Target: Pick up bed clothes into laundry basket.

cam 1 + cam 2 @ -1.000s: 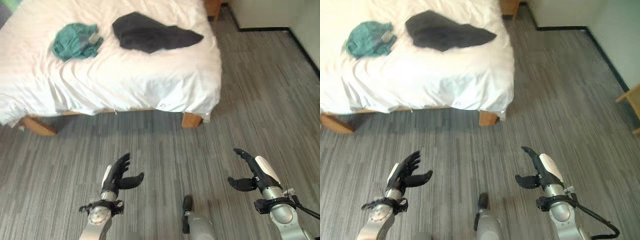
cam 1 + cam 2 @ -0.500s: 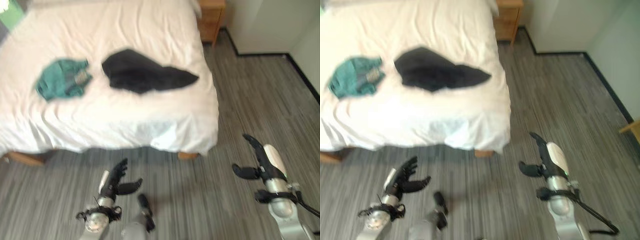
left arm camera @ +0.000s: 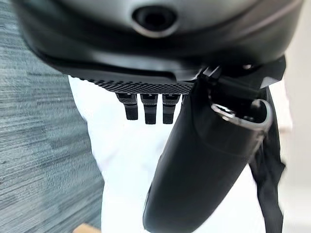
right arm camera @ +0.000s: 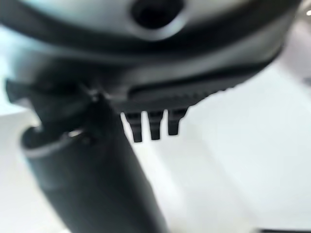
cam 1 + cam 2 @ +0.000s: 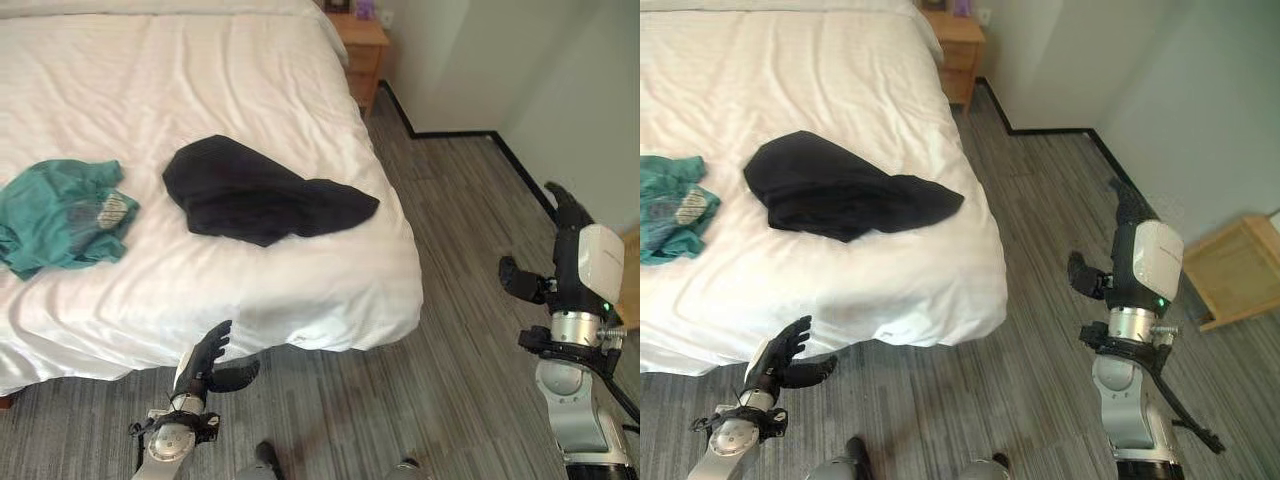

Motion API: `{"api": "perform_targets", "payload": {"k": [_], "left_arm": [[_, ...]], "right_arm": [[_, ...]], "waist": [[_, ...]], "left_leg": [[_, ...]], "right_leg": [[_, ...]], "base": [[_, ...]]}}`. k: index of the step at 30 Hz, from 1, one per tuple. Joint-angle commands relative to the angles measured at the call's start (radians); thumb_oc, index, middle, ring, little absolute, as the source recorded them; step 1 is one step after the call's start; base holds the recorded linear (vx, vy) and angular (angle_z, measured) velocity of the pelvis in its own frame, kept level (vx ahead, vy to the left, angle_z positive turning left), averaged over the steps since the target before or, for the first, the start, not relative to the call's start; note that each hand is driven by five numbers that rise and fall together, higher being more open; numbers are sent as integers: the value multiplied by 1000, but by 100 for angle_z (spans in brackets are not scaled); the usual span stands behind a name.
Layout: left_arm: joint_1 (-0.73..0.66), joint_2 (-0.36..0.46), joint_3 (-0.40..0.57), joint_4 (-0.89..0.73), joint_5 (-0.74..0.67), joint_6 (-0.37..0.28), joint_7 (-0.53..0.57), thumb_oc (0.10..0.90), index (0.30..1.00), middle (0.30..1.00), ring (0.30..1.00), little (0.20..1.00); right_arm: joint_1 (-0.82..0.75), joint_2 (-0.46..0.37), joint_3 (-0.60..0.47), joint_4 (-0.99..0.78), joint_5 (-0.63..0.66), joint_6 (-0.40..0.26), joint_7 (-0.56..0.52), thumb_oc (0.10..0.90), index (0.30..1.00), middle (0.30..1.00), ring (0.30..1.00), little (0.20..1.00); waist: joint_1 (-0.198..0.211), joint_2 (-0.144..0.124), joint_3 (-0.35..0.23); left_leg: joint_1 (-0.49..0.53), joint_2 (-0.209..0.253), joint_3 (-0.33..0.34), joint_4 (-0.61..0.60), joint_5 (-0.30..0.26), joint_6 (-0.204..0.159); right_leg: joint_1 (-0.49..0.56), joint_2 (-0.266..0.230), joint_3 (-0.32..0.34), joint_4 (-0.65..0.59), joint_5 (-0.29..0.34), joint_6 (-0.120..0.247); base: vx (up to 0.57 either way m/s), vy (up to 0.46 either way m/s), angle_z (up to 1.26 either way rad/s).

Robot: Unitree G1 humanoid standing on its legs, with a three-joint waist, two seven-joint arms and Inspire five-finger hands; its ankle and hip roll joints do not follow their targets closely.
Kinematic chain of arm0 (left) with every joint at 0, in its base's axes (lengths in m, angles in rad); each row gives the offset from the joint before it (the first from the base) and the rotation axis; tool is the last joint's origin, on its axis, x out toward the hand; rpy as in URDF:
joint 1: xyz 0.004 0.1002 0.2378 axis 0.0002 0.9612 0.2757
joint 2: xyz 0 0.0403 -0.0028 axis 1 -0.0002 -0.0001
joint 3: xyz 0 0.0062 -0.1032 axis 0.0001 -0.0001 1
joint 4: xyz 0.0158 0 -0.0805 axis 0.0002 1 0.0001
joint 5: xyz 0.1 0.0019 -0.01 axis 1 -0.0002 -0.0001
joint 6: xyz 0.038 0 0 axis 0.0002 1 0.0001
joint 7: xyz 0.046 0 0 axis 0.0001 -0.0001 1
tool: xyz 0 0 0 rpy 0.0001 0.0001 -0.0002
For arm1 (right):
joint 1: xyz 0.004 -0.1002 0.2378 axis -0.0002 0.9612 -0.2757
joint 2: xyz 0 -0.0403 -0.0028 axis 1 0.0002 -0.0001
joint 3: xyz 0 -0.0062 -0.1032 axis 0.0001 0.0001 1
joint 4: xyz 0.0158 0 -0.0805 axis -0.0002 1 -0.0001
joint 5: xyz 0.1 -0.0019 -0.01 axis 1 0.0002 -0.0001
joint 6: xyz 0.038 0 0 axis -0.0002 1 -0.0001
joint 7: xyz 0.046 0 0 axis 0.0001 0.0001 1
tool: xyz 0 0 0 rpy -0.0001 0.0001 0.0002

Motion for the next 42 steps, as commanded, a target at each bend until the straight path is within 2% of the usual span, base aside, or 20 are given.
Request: {"api": "perform_targets", "payload": {"k": [1, 2, 3, 8, 10, 11, 12, 14, 15, 16, 17, 19, 20, 24, 29, 32, 37, 39, 41, 42], "left_arm": [[9, 2, 27, -110, 13, -50, -14, 800, 900, 900, 900, 900], [1, -10, 15, -87, 12, -43, -15, 800, 900, 900, 900, 900], [-6, -17, 10, -78, 9, -40, -16, 800, 900, 900, 900, 900], [-44, -23, -7, -50, 21, -44, -17, 800, 900, 900, 900, 900], [-21, -54, -2, -63, -2, -51, -10, 800, 900, 900, 900, 900], [-9, -62, 5, -74, -28, -51, -12, 800, 900, 900, 900, 900], [-9, -63, 6, -75, -29, -51, -12, 800, 900, 900, 900, 900], [-10, -64, 12, -75, -43, -51, -9, 800, 900, 900, 900, 900], [-7, -63, 16, -72, -44, -48, -7, 800, 900, 900, 900, 900], [4, -61, 26, -61, -59, -39, -6, 800, 900, 900, 900, 900], [12, -64, 30, -58, -65, -34, -7, 800, 900, 900, 900, 900], [44, -72, 43, -38, -83, -26, -3, 800, 900, 900, 900, 900], [55, -81, 43, -19, -94, -23, 0, 800, 900, 900, 900, 900], [70, -80, 30, 6, -101, -23, -19, 800, 900, 900, 900, 900], [73, -50, 11, 48, -91, -31, -25, 800, 900, 900, 900, 900], [70, -43, 13, 56, -94, -34, -21, 800, 900, 900, 900, 900], [21, -6, 13, 130, -96, -48, 3, 800, 900, 900, 900, 900], [-41, 15, 3, 238, -34, -46, 18, 800, 900, 900, 900, 900], [-70, 10, -2, 386, 0, -30, 29, 800, 900, 900, 900, 900], [-74, 9, -3, 392, 0, -33, 30, 800, 900, 900, 900, 900]], "right_arm": [[-163, -134, -37, -5, -8, -39, -6, 800, 900, 900, 900, 900], [-189, -123, -4, -4, 29, -51, 4, 800, 900, 900, 900, 900], [-208, -128, 13, 0, 37, -49, 8, 800, 900, 900, 900, 900], [-270, -134, 100, 23, 46, -46, 45, 800, 900, 900, 900, 900], [-319, -132, 174, 48, 53, -45, 72, 800, 900, 900, 900, 900], [-358, -158, 215, 73, 49, -39, 96, 800, 900, 900, 900, 900], [-363, -159, 218, 77, 50, -39, 95, 800, 900, 900, 900, 900], [-392, -171, 244, 96, 62, -36, 106, 800, 900, 900, 900, 900], [-410, -174, 258, 108, 69, -34, 111, 800, 900, 900, 900, 900], [-435, -177, 285, 122, 87, -30, 131, 800, 900, 900, 900, 900], [-458, -173, 307, 134, 97, -28, 134, 800, 900, 900, 900, 900], [-512, -147, 369, 157, 110, -33, 157, 800, 900, 900, 900, 900], [-538, -134, 404, 185, 117, -35, 171, 800, 900, 900, 900, 900], [-577, -150, 461, 328, 142, -23, 186, 800, 900, 900, 900, 900], [-677, -145, 517, 573, 202, 1, 166, 800, 900, 900, 900, 900], [-699, -137, 529, 611, 208, 5, 162, 800, 900, 900, 900, 900], [-817, -132, 573, 760, 217, 17, 140, 800, 900, 900, 900, 900], [-865, -115, 601, 864, 221, 23, 139, 800, 900, 900, 900, 900], [-872, -87, 604, 922, 233, 33, 149, 551, 526, 526, 526, 526], [-874, -87, 605, 924, 233, 32, 149, 500, 451, 451, 451, 451]], "waist": [[37, 18, -32], [33, 3, -28], [30, -1, -26], [18, -7, -30], [39, -6, -35], [70, -15, -26], [65, -15, -23], [97, -27, -4], [102, -34, 4], [117, -32, 5], [122, -27, 3], [135, -6, -13], [145, 6, -27], [154, 21, -45], [182, 26, -66], [189, 26, -65], [220, 18, -39], [223, 17, -28], [224, 20, -22], [223, 20, -21]], "left_leg": [[95, 101, -40, -122, 33, -144], [120, 61, -66, -125, 11, -137], [133, 43, -89, -126, -3, -133], [177, 5, -155, -111, -63, -132], [151, 2, -174, 76, -98, -166], [98, 8, -185, 235, -35, -214], [89, 10, -191, 249, -37, -217], [16, 24, -191, 403, 60, -272], [-42, 48, -183, 481, 78, -281], [-72, 99, -143, 454, 95, -262], [-65, 115, -131, 396, 90, -251], [-11, 150, -158, 132, 72, -235], [13, 173, -193, 19, 98, -240], [21, 218, -159, -90, 180, -252], [40, 190, -150, -128, 174, -254], [35, 182, -153, -130, 170, -253], [-19, 144, -167, -130, 159, -243], [-52, 129, -174, -130, 153, -239], [-61, 125, -175, -130, 152, -237], [-61, 124, -175, -130, 152, -237]], "right_leg": [[59, 100, -17, -112, -113, -5], [26, 177, 17, -197, -107, -25], [4, 205, 46, -232, -92, -25], [9, 222, 121, -304, -62, -39], [113, 211, 103, -364, -60, -67], [181, 195, 75, -396, -69, -86], [182, 196, 71, -396, -69, -88], [227, 181, 48, -402, -90, -105], [244, 178, 32, -402, -101, -112], [261, 173, 16, -402, -116, -111], [261, 172, 21, -402, -119, -105], [260, 168, 36, -402, -132, -77], [259, 167, 47, -402, -142, -66], [291, 162, 34, -402, -169, -55], [294, 155, 37, -402, -155, -47], [288, 150, 38, -402, -151, -42], [239, 120, 29, -402, -126, -21], [210, 104, 23, -402, -116, -11], [201, 94, 20, -402, -110, -5], [200, 94, 20, -402, -110, -5]], "base": [[235, 111, 23], [275, 109, 32], [362, 134, 38], [243, -5, 101], [350, -115, 83], [152, -102, 22], [119, -104, 39], [69, -108, 51], [103, -94, 50], [117, -12, 32], [209, 149, 40], [235, 260, -4], [168, 184, -57], [191, 156, -39], [156, 96, 18], [39, 65, 25], [-8, 85, 25], [-82, 85, 17], [-31, 55, 8], [-7, 47, 8]]}}
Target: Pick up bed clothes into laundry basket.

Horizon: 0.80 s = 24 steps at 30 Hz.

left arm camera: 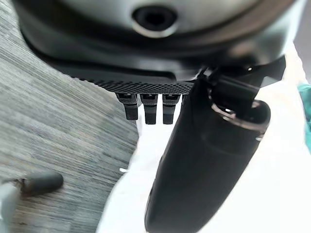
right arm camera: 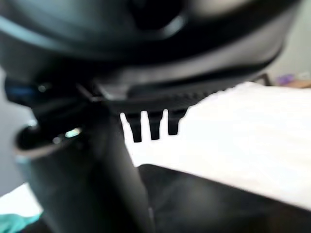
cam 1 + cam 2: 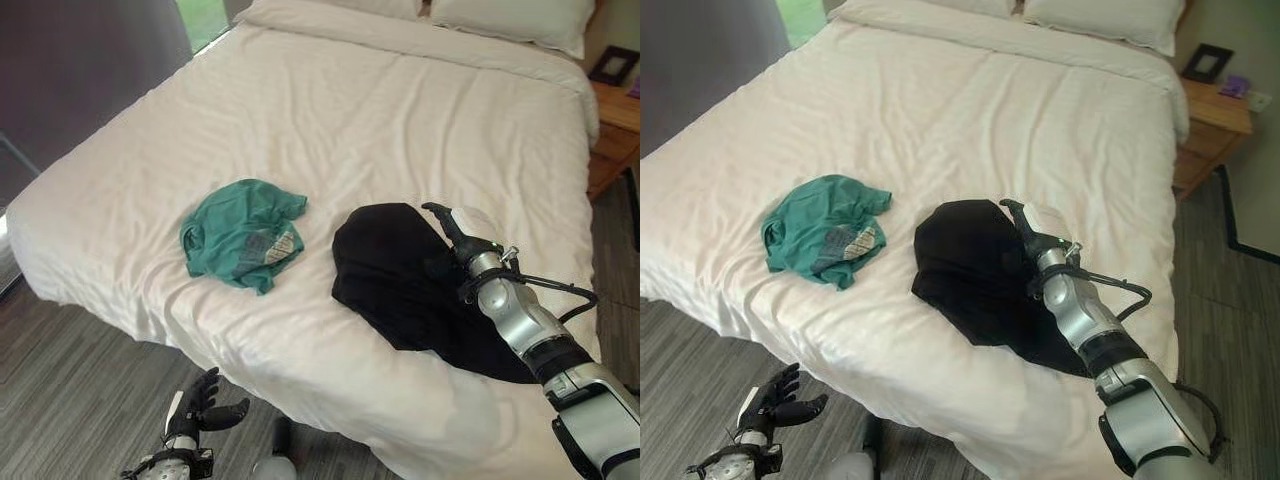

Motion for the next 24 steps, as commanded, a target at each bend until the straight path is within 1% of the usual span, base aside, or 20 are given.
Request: {"api": "perform_targets", "payload": {"k": [1, 2, 3, 5, 6, 7, 8, 10, 11, 12, 13, 14, 16, 17, 18, 19, 21, 22, 24], "left_arm": [[-62, 36, 5, 147, 72, -23, 36, 800, 900, 900, 900, 900], [-82, 34, 24, 360, 107, -10, 48, 800, 900, 900, 900, 900], [-86, 41, 35, 392, 115, -5, 52, 800, 900, 900, 900, 900], [-96, 53, 46, 400, 125, -7, 61, 800, 900, 900, 900, 900], [-103, 81, 52, 378, 157, -14, 80, 800, 900, 900, 900, 900], [-99, 134, 68, 252, 187, -21, 104, 800, 900, 900, 900, 900], [-93, 172, 80, 139, 213, -25, 111, 800, 900, 900, 900, 900], [-75, 288, 141, -158, 313, -27, 133, 800, 900, 900, 900, 900], [-69, 290, 144, -166, 314, -22, 131, 800, 900, 900, 900, 900], [-69, 409, 242, -368, 417, -35, 148, 800, 900, 900, 900, 900], [-105, 480, 302, -439, 463, -43, 181, 800, 900, 900, 900, 900], [-129, 524, 353, -492, 490, -47, 209, 800, 900, 900, 900, 900], [-209, 579, 409, -530, 499, -56, 266, 800, 900, 900, 900, 900], [-282, 603, 399, -532, 490, -55, 283, 800, 900, 900, 900, 900], [-355, 630, 378, -506, 478, -53, 295, 800, 900, 900, 900, 900], [-410, 652, 356, -474, 475, -41, 297, 800, 900, 900, 900, 900], [-554, 700, 253, -415, 493, -20, 301, 800, 900, 900, 900, 900], [-577, 697, 236, -405, 495, -13, 294, 800, 900, 900, 900, 900], [-607, 688, 199, -389, 492, -10, 271, 800, 900, 900, 900, 900]], "right_arm": [[-125, -34, 1, 40, 40, 1, -49, 400, 300, 300, 300, 300], [-118, 17, -1, 110, 70, 6, -37, 400, 300, 300, 300, 300], [-104, 28, -5, 113, 83, 3, -36, 400, 300, 300, 300, 300], [-85, 43, -17, 107, 94, 0, -42, 400, 300, 300, 300, 300], [-47, 53, -28, 101, 105, -7, -42, 400, 300, 300, 300, 300], [42, 71, -55, 56, 126, -19, -49, 400, 300, 300, 300, 300], [96, 76, -71, 41, 127, -23, -52, 400, 300, 300, 300, 300], [217, 64, -133, -30, 135, -31, -49, 400, 300, 300, 300, 300], [221, 65, -135, -34, 134, -29, -48, 400, 300, 300, 300, 300], [346, 50, -198, -112, 123, -35, -39, 400, 300, 300, 300, 300], [408, 51, -223, -120, 121, -39, -36, 400, 300, 300, 300, 300], [464, 58, -241, -134, 112, -38, -27, 400, 300, 300, 300, 300], [567, 80, -254, -154, 88, -37, -10, 400, 300, 300, 300, 300], [609, 87, -250, -156, 68, -37, 2, 400, 300, 300, 300, 300], [647, 96, -236, -144, 52, -39, 18, 400, 300, 300, 300, 300], [672, 98, -226, -138, 41, -41, 31, 400, 300, 300, 300, 300], [730, 105, -236, -123, 34, -44, 48, 400, 300, 300, 300, 300], [750, 109, -235, -109, 34, -43, 51, 400, 300, 300, 300, 300], [774, 113, -249, -94, 36, -39, 59, 400, 300, 300, 300, 300]], "waist": [[0, -32, 2], [-10, -28, 0], [-16, -25, 0], [-21, -23, -1], [-28, -19, -2], [-41, -12, 1], [-45, -6, 7], [-52, 0, 9], [-52, -1, 6], [-57, 1, 4], [-67, 4, 0], [-75, 2, -7], [-104, -1, -19], [-122, 0, -25], [-150, 4, -33], [-173, 8, -38], [-204, 13, -41], [-222, 16, -43], [-239, 20, -46]], "left_leg": [[41, 75, 25, 2, -76, -105], [43, 66, 33, 2, -84, -101], [46, 64, 35, 2, -86, -99], [49, 63, 38, 2, -88, -99], [52, 61, 41, 2, -90, -98], [58, 59, 45, 2, -93, -98], [65, 60, 47, 2, -99, -99], [70, 63, 49, 2, -103, -100], [67, 62, 49, 2, -99, -99], [75, 66, 50, 2, -104, -101], [84, 68, 51, 2, -112, -104], [92, 70, 52, 2, -116, -106], [109, 73, 59, 2, -123, -108], [114, 74, 65, 2, -120, -107], [125, 76, 72, 2, -128, -109], [128, 78, 78, 2, -124, -107], [144, 80, 93, 2, -129, -107], [148, 80, 99, 2, -130, -107], [157, 81, 112, 2, -134, -106]], "right_leg": [[-55, -105, 21, 3, 30, 83], [-62, -117, 31, 3, 39, 90], [-63, -119, 35, 3, 42, 91], [-63, -122, 37, 3, 44, 93], [-63, -124, 41, 3, 47, 95], [-64, -129, 44, 3, 53, 98], [-59, -132, 43, 3, 52, 100], [-55, -134, 40, 3, 51, 105], [-59, -135, 41, 3, 55, 104], [-51, -136, 36, 3, 50, 109], [-44, -137, 35, 3, 43, 112], [-39, -137, 35, 3, 40, 114], [-30, -139, 38, 3, 37, 117], [-31, -140, 41, 3, 42, 118], [-26, -140, 47, 3, 36, 121], [-30, -140, 55, 3, 42, 121], [-29, -141, 67, 3, 44, 126], [-33, -141, 75, 3, 47, 127], [-40, -140, 91, 3, 48, 130]], "base": [[5, 77, 1], [15, 93, 0], [32, 86, 0], [0, 0, 0], [22, 33, -2], [27, 33, 2], [8, 20, 5], [-11, -2, 6], [0, 0, 0], [24, -32, 0], [60, -44, 3], [74, -35, 0], [51, -26, -8], [65, -15, -14], [55, 3, -19], [69, 3, -19], [35, 0, -19], [28, 3, -22], [18, 6, -25]]}}
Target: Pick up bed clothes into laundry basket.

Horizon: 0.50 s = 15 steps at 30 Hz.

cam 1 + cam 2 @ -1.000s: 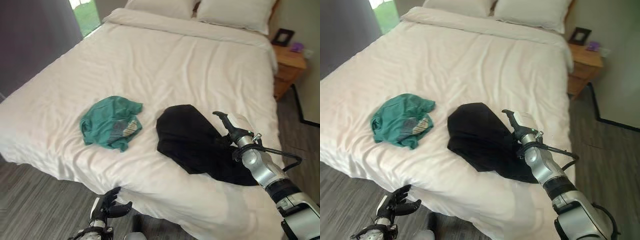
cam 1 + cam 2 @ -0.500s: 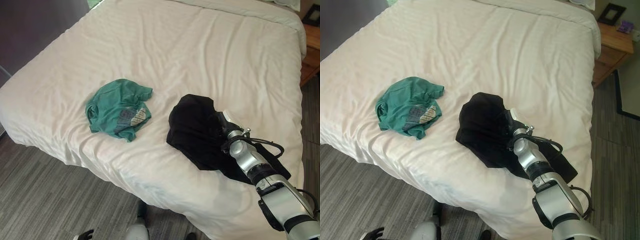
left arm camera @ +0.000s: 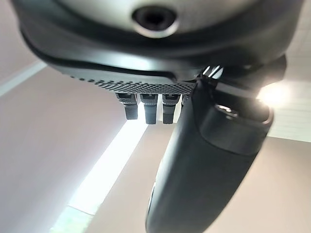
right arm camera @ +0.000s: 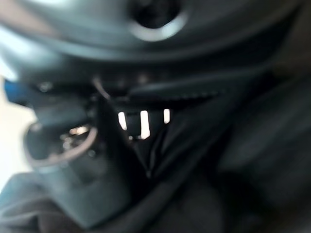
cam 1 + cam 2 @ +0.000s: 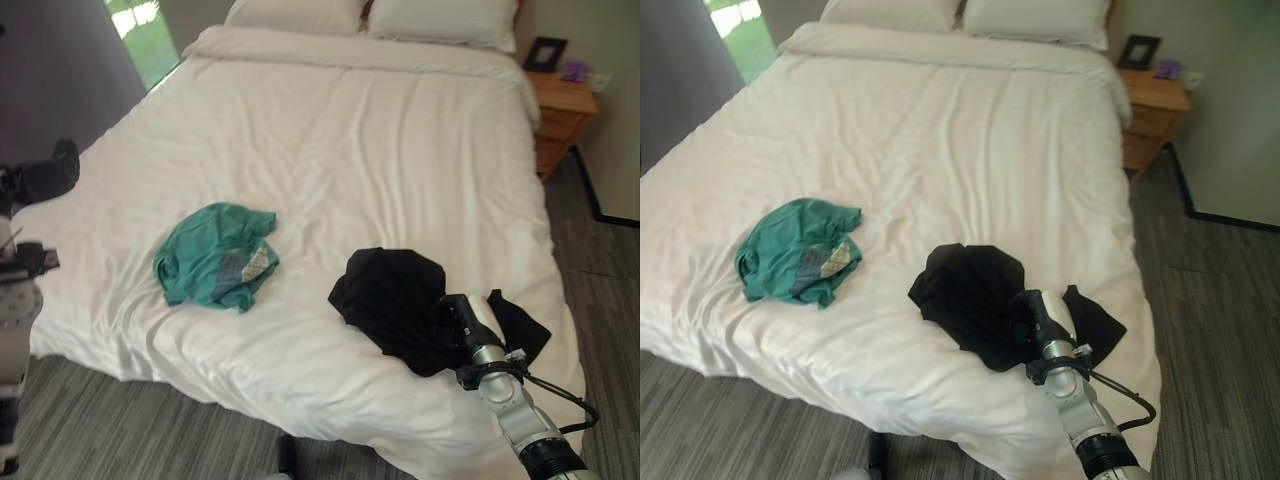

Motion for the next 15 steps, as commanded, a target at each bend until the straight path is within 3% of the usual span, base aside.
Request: {"api": "perform_targets", "payload": {"k": [1, 6, 7, 9, 10, 11, 13, 15], "left_arm": [[-19, -10, 19, 29, 11, 0, -30, 800, 900, 900, 900, 900], [-25, -43, -21, 124, 36, 44, -73, 800, 900, 900, 900, 900], [-97, -39, -95, 235, 113, 90, -84, 800, 900, 900, 900, 900], [-135, -39, -128, 322, 159, 118, -80, 800, 900, 900, 900, 900], [-218, -33, -184, 455, 240, 167, -84, 800, 900, 900, 900, 900], [-228, -34, -192, 461, 240, 167, -82, 800, 900, 900, 900, 900], [-275, -24, -246, 558, 310, 195, -84, 800, 900, 900, 900, 900], [-315, -26, -290, 641, 319, 199, -95, 800, 900, 900, 900, 900]], "right_arm": [[143, -43, 12, 164, -40, 85, 68, 400, 300, 300, 300, 300], [169, -62, -19, 144, -13, 90, 84, 400, 300, 300, 300, 300], [193, -84, -53, 116, -2, 89, 84, 400, 300, 300, 300, 300], [206, -97, -69, 103, 2, 87, 76, 400, 300, 300, 300, 300], [250, -115, -105, 100, -1, 85, 61, 400, 300, 300, 300, 300], [252, -114, -108, 100, -1, 85, 61, 400, 300, 300, 300, 300], [287, -121, -112, 165, -16, 88, 56, 400, 300, 300, 300, 300], [278, -98, -84, 369, -19, 99, 49, 400, 300, 300, 300, 300]], "waist": [[-25, -16, 39], [-67, -15, 36], [-87, -16, 34], [-102, -18, 36], [-128, -22, 38], [-125, -23, 37], [-141, -31, 41], [-141, -36, 40]], "left_leg": [[102, 118, 51, 3, -107, -108], [115, 124, 81, 3, -112, -108], [120, 127, 96, 3, -114, -109], [125, 129, 102, 3, -116, -109], [118, 133, 114, 3, -115, -110], [117, 133, 114, 3, -115, -110], [108, 138, 124, 3, -112, -111], [94, 142, 130, 3, -108, -112]], "right_leg": [[-57, -87, 36, -4, 53, 97], [-76, -80, 67, -4, 57, 98], [-84, -74, 81, -4, 61, 98], [-86, -72, 88, -4, 63, 99], [-106, -66, 98, -4, 70, 100], [-107, -65, 98, -4, 70, 100], [-128, -58, 110, -4, 76, 101], [-145, -51, 117, -4, 80, 99]], "base": [[11, -4, -35], [7, -6, -37], [25, -16, -19], [-6, -26, -18], [-43, -34, -26], [-54, -61, -24], [-53, -55, -11], [-48, -48, -16]]}}
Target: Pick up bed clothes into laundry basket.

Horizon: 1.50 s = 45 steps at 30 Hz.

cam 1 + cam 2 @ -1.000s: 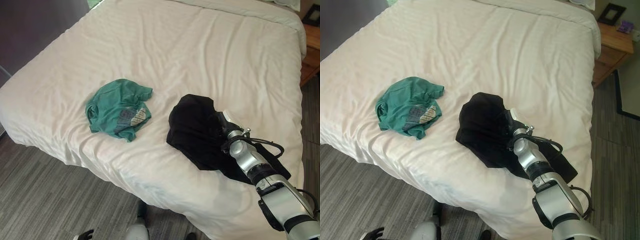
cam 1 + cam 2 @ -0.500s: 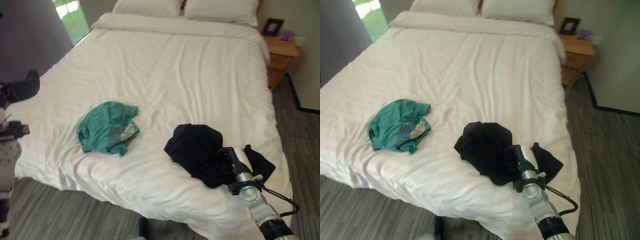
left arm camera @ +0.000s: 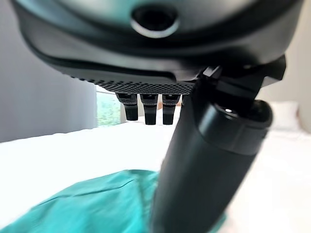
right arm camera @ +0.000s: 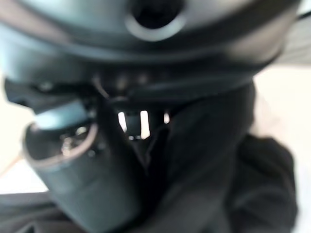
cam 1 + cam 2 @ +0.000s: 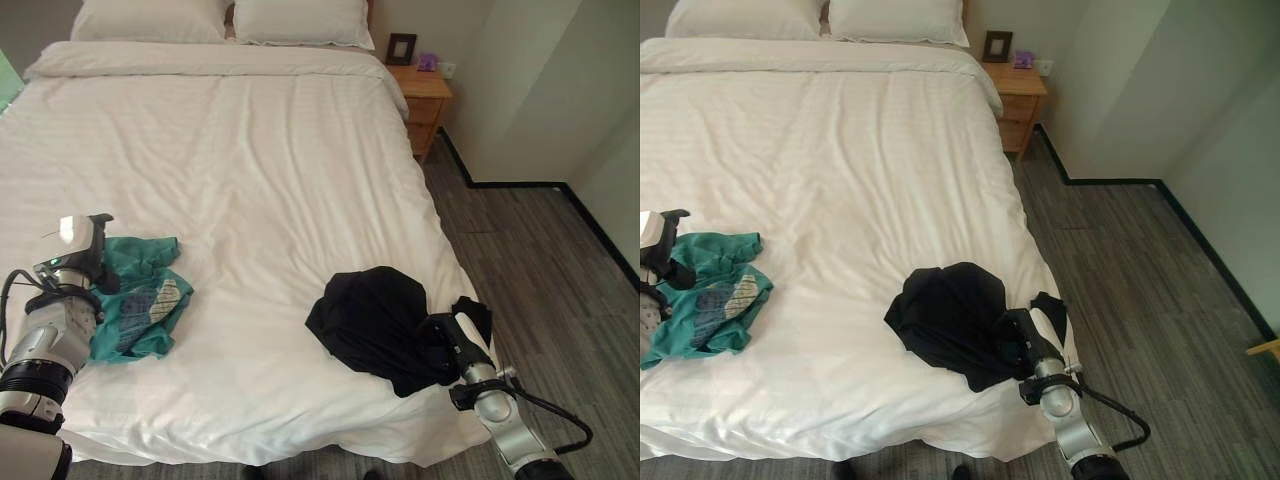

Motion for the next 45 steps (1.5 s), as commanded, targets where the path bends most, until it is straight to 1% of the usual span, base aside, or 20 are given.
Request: {"api": "perform_targets", "payload": {"k": [1, 3, 4, 5, 8, 13, 16, 18, 20, 22, 24, 26, 27, 30, 31, 32, 33, 35, 38, 45], "left_arm": [[-190, 38, 89, 46, 45, 0, 44, 800, 900, 900, 900, 900], [-221, 3, 55, 123, 8, -11, 28, 800, 900, 900, 900, 900], [-232, 2, 46, 131, 6, -14, 31, 482, 422, 422, 422, 422], [-238, -22, 36, 166, -20, -22, 18, 400, 300, 300, 300, 300], [-180, -111, 48, 254, -131, -56, -29, 400, 300, 300, 300, 300], [-144, -135, 64, 245, -175, -71, -43, 400, 300, 300, 300, 300], [-122, -144, 88, 93, -237, -88, -24, 400, 300, 300, 300, 300], [-38, -155, 153, -168, -280, -106, 10, 400, 300, 300, 300, 300], [42, -159, 225, -394, -321, -140, 31, 400, 300, 300, 300, 300], [70, -173, 247, -481, -341, -156, 42, 400, 300, 300, 300, 300], [37, -231, 217, -691, -392, -217, 56, 400, 300, 300, 300, 300], [19, -268, 187, -752, -400, -222, 40, 400, 300, 300, 300, 300], [-6, -324, 135, -839, -402, -246, 14, 400, 300, 300, 300, 300], [-12, -381, 88, -900, -420, -270, 1, 400, 300, 300, 300, 300], [-11, -429, 50, -939, -424, -283, -16, 400, 300, 300, 300, 300], [-13, -429, 49, -939, -423, -283, -16, 400, 300, 300, 300, 300], [-29, -458, 18, -971, -421, -290, -26, 400, 300, 300, 300, 300], [-36, -480, 2, -980, -416, -289, -21, 400, 300, 300, 300, 300], [-40, -516, -29, -979, -406, -269, -18, 400, 300, 300, 300, 300], [-46, -468, -7, -989, -397, -238, 23, 400, 300, 300, 300, 300]], "right_arm": [[190, -122, 13, 358, -34, 170, 10, 400, 300, 300, 300, 300], [169, -110, 25, 460, -13, 177, 14, 400, 300, 300, 300, 300], [165, -108, 24, 467, -12, 174, 12, 400, 300, 300, 300, 300], [149, -106, 29, 503, 1, 178, 16, 400, 300, 300, 300, 300], [89, -95, 66, 568, 4, 189, 17, 400, 300, 300, 300, 300], [73, -105, 81, 530, -4, 185, 19, 400, 300, 300, 300, 300], [37, -177, 48, 379, -8, 175, 3, 400, 300, 300, 300, 300], [2, -235, 8, 257, -9, 177, -19, 400, 300, 300, 300, 300], [-61, -313, -42, 78, -26, 188, -35, 400, 300, 300, 300, 300], [-88, -345, -66, 5, -34, 193, -41, 400, 300, 300, 300, 300], [-124, -417, -162, -151, -52, 194, -99, 400, 300, 300, 300, 300], [-110, -424, -202, -195, -65, 192, -117, 400, 300, 300, 300, 300], [-70, -418, -271, -278, -85, 188, -143, 400, 300, 300, 300, 300], [-33, -389, -330, -378, -110, 190, -172, 400, 300, 300, 300, 300], [-51, -367, -341, -452, -140, 174, -194, 400, 300, 300, 300, 300], [-48, -365, -345, -456, -141, 176, -193, 400, 300, 300, 300, 300], [-45, -346, -357, -540, -170, 161, -203, 400, 300, 300, 300, 300], [-41, -332, -347, -569, -178, 147, -208, 400, 300, 300, 300, 300], [1, -287, -317, -633, -201, 117, -200, 400, 300, 300, 300, 300], [-42, -319, -270, -629, -193, 113, -190, 400, 300, 300, 300, 300]], "waist": [[-20, 68, 30], [-24, 69, 33], [-22, 68, 34], [-24, 69, 36], [-31, 72, 47], [-33, 74, 47], [-36, 74, 61], [-15, 62, 85], [26, 36, 103], [38, 35, 100], [23, 43, 73], [11, 42, 56], [-36, 45, 33], [-47, 48, 33], [-46, 55, 59], [-43, 53, 59], [-36, 54, 80], [-30, 51, 92], [-1, 52, 72], [71, 77, 16]], "left_leg": [[83, 105, 10, 2, -106, -112], [76, 107, 6, 2, -101, -113], [75, 107, 5, 2, -101, -113], [72, 107, 3, 2, -99, -113], [68, 111, 10, 2, -96, -114], [69, 117, 19, 2, -95, -116], [105, 108, 1, 2, -108, -105], [116, 71, -97, 53, -129, -93], [88, 7, -260, 227, -221, -91], [98, -25, -333, 275, -244, -91], [177, -34, -469, 203, -309, -73], [207, -40, -470, 142, -330, -54], [244, -32, -426, 73, -329, -36], [287, -42, -380, 4, -322, -28], [290, -32, -304, 2, -334, -36], [286, -34, -303, 2, -329, -38], [268, -50, -259, 2, -320, -20], [261, -56, -229, 2, -310, -5], [238, -62, -91, 2, -278, 28], [188, -37, 145, 17, -218, 47]], "right_leg": [[-70, -63, -8, -12, 72, 104], [-74, -60, -7, -12, 72, 101], [-74, -60, -8, -12, 72, 101], [-78, -58, -8, -12, 72, 100], [-101, -46, 12, -12, 77, 96], [-110, -38, 25, -12, 77, 92], [-77, -28, 43, -12, 56, 85], [-69, -23, 75, -12, 63, 73], [-95, -23, 129, -12, 80, 58], [-107, -14, 158, -12, 87, 53], [-135, -11, 226, -12, 114, 73], [-139, -19, 234, -12, 127, 77], [-161, -38, 225, -5, 153, 100], [-201, -42, 208, -4, 233, 115], [-255, -67, 113, -5, 273, 115], [-258, -68, 115, -8, 281, 115], [-267, -97, 16, 6, 247, 115], [-254, -107, -19, 52, 218, 115], [-148, -150, -137, 161, 126, 100], [1, -244, -308, 224, 136, 102]], "base": [[-26, -29, -12], [0, 0, 0], [-16, -12, 3], [0, 0, 0], [-28, -17, -8], [-21, -19, -16], [0, 0, 0], [-77, 21, -19], [-129, 37, -84], [-120, 126, -113], [-125, 280, -106], [-64, 192, -83], [-124, 213, -29], [-195, 171, -17], [-314, 104, -102], [-532, 153, -180], [-417, 175, -161], [-380, 156, -135], [-382, 62, -166], [-263, -22, -132]]}}
